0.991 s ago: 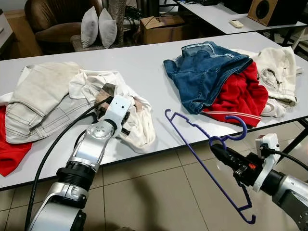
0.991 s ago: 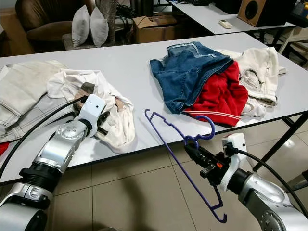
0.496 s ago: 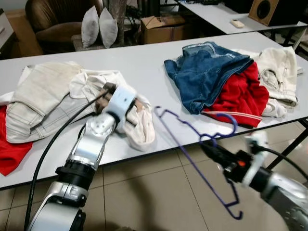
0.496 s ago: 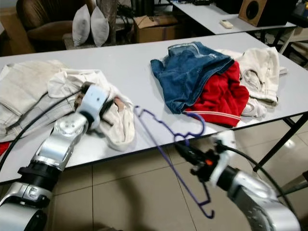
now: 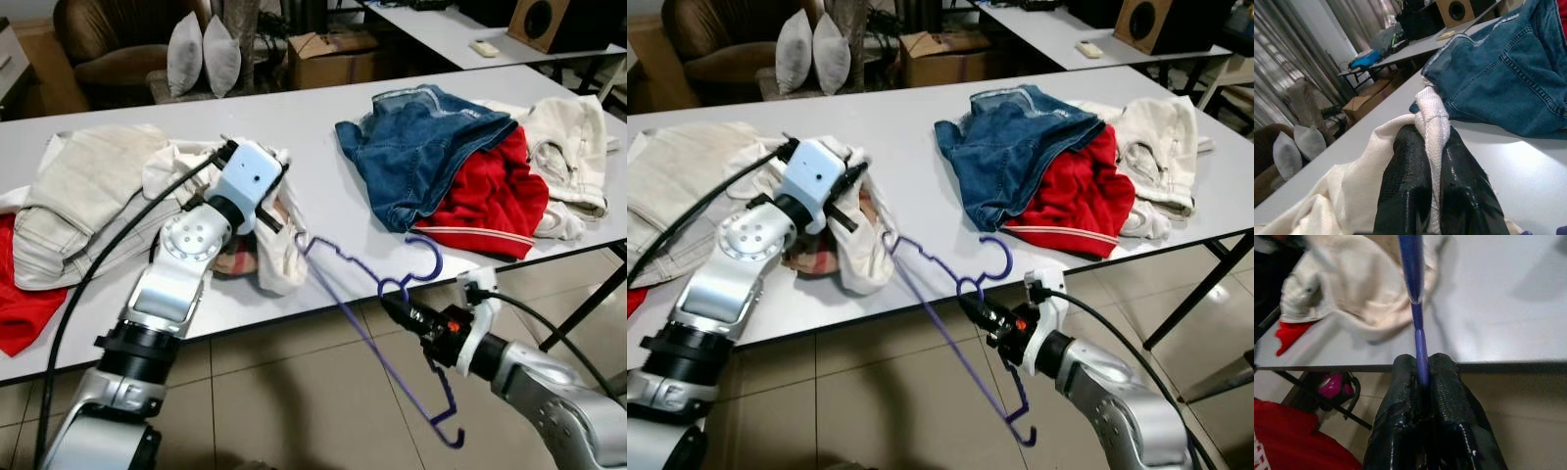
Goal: Hang hanger
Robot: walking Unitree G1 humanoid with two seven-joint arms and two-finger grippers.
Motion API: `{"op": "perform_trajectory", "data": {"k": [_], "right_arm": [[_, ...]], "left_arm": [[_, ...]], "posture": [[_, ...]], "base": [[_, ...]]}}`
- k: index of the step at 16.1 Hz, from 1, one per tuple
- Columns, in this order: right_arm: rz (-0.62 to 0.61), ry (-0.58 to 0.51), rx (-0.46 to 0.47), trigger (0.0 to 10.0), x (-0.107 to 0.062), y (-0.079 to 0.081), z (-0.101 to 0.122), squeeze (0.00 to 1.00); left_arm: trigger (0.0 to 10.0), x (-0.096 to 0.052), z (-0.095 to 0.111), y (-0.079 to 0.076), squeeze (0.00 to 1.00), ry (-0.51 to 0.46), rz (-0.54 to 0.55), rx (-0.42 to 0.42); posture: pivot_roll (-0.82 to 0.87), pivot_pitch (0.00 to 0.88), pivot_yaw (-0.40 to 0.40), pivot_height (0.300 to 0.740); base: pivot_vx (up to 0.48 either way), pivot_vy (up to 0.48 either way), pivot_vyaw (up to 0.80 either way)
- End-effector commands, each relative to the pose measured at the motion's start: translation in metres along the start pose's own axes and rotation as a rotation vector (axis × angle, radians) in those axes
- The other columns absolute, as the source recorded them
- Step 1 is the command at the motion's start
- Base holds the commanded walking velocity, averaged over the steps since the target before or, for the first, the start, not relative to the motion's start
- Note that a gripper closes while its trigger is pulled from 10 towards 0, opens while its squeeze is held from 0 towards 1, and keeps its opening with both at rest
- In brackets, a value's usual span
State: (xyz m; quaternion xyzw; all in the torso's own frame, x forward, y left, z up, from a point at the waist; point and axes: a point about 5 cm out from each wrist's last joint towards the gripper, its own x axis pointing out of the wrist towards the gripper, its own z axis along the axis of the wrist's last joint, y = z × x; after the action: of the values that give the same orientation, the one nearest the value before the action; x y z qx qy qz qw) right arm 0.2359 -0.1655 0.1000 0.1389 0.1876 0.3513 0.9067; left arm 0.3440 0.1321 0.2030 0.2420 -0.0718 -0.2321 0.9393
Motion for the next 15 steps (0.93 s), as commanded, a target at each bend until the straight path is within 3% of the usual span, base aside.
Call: {"op": "perform_trajectory", "data": {"k": [1, 2, 4, 8, 12, 15], "right_arm": [[-0.028, 0.036, 0.018, 10.0, 0.002, -0.004, -0.004, 0.0], [-0.046, 0.035, 0.04, 10.0, 0.005, -0.01, -0.002, 0.0], [-0.015, -0.001, 0.03, 10.0, 0.005, -0.011, 0.007, 0.0], [-0.003, -0.047, -0.005, 10.0, -0.01, -0.016, 0.017, 0.0], [-0.11, -0.09, -0.001, 10.0, -0.011, -0.031, 0.026, 0.0], [-0.038, -0.147, -0.008, 10.0, -0.004, -0.024, 0.038, 0.0]], "left_arm": [[0.0, -0.002, 0.007, 0.002, 0.0, -0.023, -0.008, 0.017], [0.0, -0.003, 0.009, -0.004, 0.0, -0.029, -0.083, 0.029], [0.0, -0.008, -0.002, -0.015, 0.0, 0.051, -0.184, 0.112], [0.0, -0.016, -0.019, 0.008, 0.0, 0.182, -0.029, 0.154], [0.0, -0.02, -0.014, 0.022, 0.0, 0.167, 0.018, 0.163], [0.0, -0.021, -0.014, 0.024, 0.0, 0.179, 0.051, 0.152]], "posture": [[-0.05, 0.0, 0.045, 0.74], [-0.05, 0.0, 0.043, 0.74], [-0.06, 0.0, 0.038, 0.74], [-0.07, 0.0, 0.034, 0.74], [-0.08, 0.0, 0.038, 0.74], [-0.07, 0.0, 0.024, 0.74]], "base": [[0.0, 0.0, 0.0], [0.0, 0.0, 0.0], [0.0, 0.0, 0.0], [0.0, 0.0, 0.0], [0.0, 0.0, 0.0], [0.0, 0.0, 0.0]]}}
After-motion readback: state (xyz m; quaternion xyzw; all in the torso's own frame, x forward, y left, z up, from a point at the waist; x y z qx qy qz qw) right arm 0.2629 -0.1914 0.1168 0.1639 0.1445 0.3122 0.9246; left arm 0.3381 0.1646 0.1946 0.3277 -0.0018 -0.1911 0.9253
